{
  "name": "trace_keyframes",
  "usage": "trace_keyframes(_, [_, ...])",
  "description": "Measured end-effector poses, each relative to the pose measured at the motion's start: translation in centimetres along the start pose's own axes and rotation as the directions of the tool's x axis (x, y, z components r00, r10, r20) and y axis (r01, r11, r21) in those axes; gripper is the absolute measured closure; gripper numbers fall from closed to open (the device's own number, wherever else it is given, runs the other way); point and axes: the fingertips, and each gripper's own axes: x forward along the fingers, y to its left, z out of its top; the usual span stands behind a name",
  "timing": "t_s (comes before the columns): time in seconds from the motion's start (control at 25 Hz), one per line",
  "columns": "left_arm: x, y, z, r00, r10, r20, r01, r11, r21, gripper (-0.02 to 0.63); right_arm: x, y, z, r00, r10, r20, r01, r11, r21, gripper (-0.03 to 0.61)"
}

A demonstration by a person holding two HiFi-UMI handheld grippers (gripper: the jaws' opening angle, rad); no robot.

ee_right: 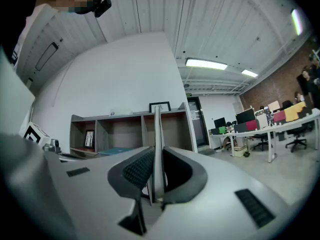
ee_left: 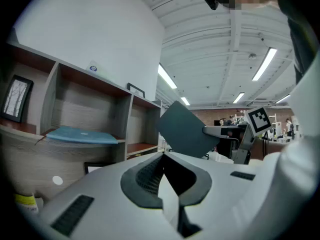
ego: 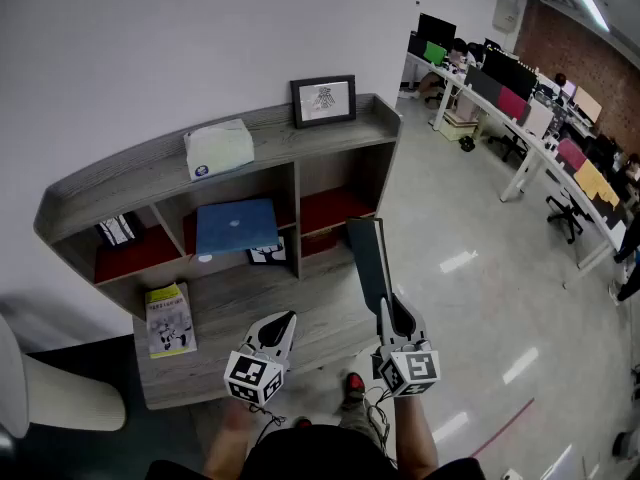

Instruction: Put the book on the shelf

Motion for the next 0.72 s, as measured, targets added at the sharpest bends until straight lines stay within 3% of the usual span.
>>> trace_keyframes(0.36, [6.9, 1.5, 1.2, 0.989, 0.147, -0.004, -0.147, 0.989, -0.027, 0.611, 8.0, -4.1, 1.7, 0.982, 0.190, 0.018, -0.185, 0.970, -0.159, 0.504])
trace_keyframes(0.6, [10.1, 1.9, 1.4, 0.969, 0.247, -0.012, -0.247, 0.968, -0.040, 0.611, 12.3, -5.3, 3.4, 0.951, 0.309, 0.020, -0.290, 0.911, -0.293, 0.504])
trace_keyframes(0.72, [10.9, 2.4, 1.1, 0.953, 0.303, -0.013, -0.303, 0.951, -0.055, 0.611, 14.0, -5.4, 3.8, 0.930, 0.367, 0.028, -0.329, 0.862, -0.386, 0.504])
